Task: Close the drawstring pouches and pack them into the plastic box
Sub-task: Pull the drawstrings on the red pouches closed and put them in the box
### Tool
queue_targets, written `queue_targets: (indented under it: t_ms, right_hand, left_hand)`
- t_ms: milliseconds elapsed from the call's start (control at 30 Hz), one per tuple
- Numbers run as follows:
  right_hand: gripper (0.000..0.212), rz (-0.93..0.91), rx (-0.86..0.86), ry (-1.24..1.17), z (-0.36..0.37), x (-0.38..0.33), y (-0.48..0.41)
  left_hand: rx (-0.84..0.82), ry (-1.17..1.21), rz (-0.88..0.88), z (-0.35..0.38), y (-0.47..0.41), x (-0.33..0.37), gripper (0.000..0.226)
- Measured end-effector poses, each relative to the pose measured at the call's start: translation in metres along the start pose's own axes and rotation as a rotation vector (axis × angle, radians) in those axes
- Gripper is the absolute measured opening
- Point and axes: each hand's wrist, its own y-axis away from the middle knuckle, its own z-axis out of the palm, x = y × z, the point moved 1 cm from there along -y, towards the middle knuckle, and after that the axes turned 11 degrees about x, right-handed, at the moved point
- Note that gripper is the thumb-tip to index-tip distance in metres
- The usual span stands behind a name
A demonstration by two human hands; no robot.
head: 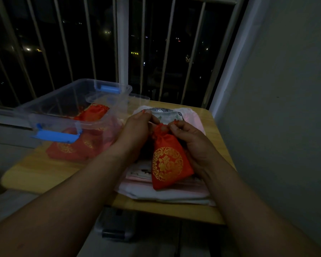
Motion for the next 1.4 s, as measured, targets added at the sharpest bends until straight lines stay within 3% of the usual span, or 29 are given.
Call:
queue_targets:
  t_ms: [233, 500, 700, 867, 1067, 1200, 1400]
  right_hand:
    - [0.006, -0.068, 0.132, 0.438, 0.0, -0.001, -0.005]
    - [0.016, -0.119, 0.009, 0.596, 0.005, -0.006, 0.0]
    - [0.014, -0.181, -0.019, 0.649, 0.004, -0.004, -0.002]
    - [0.034, -0.212, -0.029, 0.619, 0.004, -0.002, -0.005]
    - [0.021, -0.125, 0.098, 0.43, -0.009, -0.008, -0.01]
    - [0.019, -0.089, 0.113, 0.392, -0.012, -0.008, -0.012]
    - [0.015, -0.082, 0.132, 0.419, -0.013, -0.003, -0.008]
  left_hand:
    - [-0.064, 0.055, 0.121, -0.001, -0.004, 0.011, 0.044]
    - [-0.167, -0.024, 0.167, 0.009, -0.007, 0.014, 0.041]
    - [-0.243, -0.086, 0.162, 0.02, -0.005, 0.015, 0.038]
    - [-0.311, -0.245, 0.274, 0.027, -0.003, 0.014, 0.038]
    - [-0.342, -0.568, 0.438, 0.005, -0.001, 0.009, 0.042]
    - [-0.364, -0.778, 0.556, -0.005, 0.003, 0.007, 0.029]
    - [-0.27, -0.901, 0.621, -0.007, 0.004, 0.005, 0.013]
